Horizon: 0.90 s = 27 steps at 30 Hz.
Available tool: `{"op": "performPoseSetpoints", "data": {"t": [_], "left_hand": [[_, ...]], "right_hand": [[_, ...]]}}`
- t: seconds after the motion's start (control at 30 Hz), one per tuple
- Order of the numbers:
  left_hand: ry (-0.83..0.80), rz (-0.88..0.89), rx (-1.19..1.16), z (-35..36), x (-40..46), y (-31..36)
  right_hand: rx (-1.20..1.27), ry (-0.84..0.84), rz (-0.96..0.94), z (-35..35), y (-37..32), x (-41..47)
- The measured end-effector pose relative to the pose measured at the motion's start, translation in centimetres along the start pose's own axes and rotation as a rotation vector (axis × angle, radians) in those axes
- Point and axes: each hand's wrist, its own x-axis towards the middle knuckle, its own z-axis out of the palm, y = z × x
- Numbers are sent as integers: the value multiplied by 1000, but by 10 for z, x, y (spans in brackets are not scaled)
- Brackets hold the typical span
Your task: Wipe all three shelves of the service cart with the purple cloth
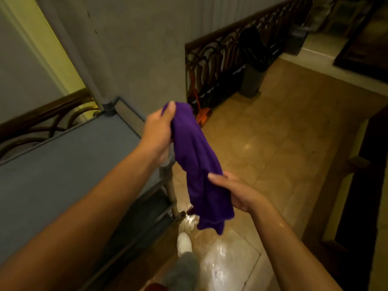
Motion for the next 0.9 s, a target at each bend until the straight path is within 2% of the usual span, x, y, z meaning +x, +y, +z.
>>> {"op": "performPoseSetpoints", "data": {"t": [0.07,0.13,0.23,0.37,0.43,0.47,0.53,0.6,0.63,0.67,0.7,0.77,0.83,0.9], "left_hand": [[103,-9,28,-19,42,1],[171,-41,127,-37,77,2],[205,-103,280,-53,121,-2],[218,-148,558,-48,157,-5],[258,-29,830,-43,166,-4],[290,69,858,-40,169,-2],[203,103,647,-30,169,2],[-21,-22,385,-15,170,-4],[-88,-68,322,-8,172,-11],[-80,-62,290,-2,179,-18],[-19,-43,298,3,186,-22],[255,21,394,11,208,-31],[462,41,478,18,221,-37],[563,58,472,29,228,-40]], "right_hand": [[-108,2,6,-10,-27,28],[-59,64,-61,-19,-54,56],[69,41,-185,-24,-101,95],[71,-28,-236,-22,-157,142],[85,-70,-246,-21,-183,166],[80,-106,-238,-21,-194,180],[33,-180,-200,-20,-215,210],[-19,-285,-141,-20,-226,240],[-45,-338,-111,-21,-229,251],[-97,-372,-92,-22,-235,266],[-179,-377,-112,-25,-238,276],[-539,-347,-256,-33,-251,307],[-934,-196,-465,-39,-264,333],[-1024,-147,-585,-45,-273,357]]}}
